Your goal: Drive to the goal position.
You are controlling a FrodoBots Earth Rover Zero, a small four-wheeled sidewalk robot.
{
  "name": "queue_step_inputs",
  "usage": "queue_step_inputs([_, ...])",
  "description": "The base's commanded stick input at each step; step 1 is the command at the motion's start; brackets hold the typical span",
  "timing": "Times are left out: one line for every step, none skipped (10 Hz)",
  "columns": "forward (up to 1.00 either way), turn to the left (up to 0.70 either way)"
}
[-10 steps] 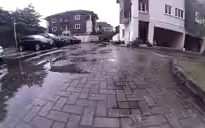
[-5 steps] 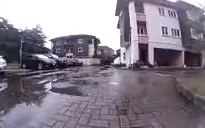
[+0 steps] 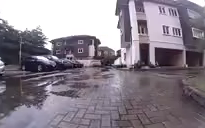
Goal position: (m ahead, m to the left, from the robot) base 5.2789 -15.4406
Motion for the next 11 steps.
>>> queue_step_inputs([0.5, 0.0])
queue_step_inputs([0.5, 0.0])
queue_step_inputs([0.5, 0.0])
queue_step_inputs([0.5, 0.0])
queue_step_inputs([0.5, 0.0])
queue_step_inputs([0.5, 0.0])
queue_step_inputs([0.5, 0.0])
queue_step_inputs([0.5, 0.0])
queue_step_inputs([0.5, 0.0])
queue_step_inputs([0.5, 0.0])
queue_step_inputs([0.5, 0.0])
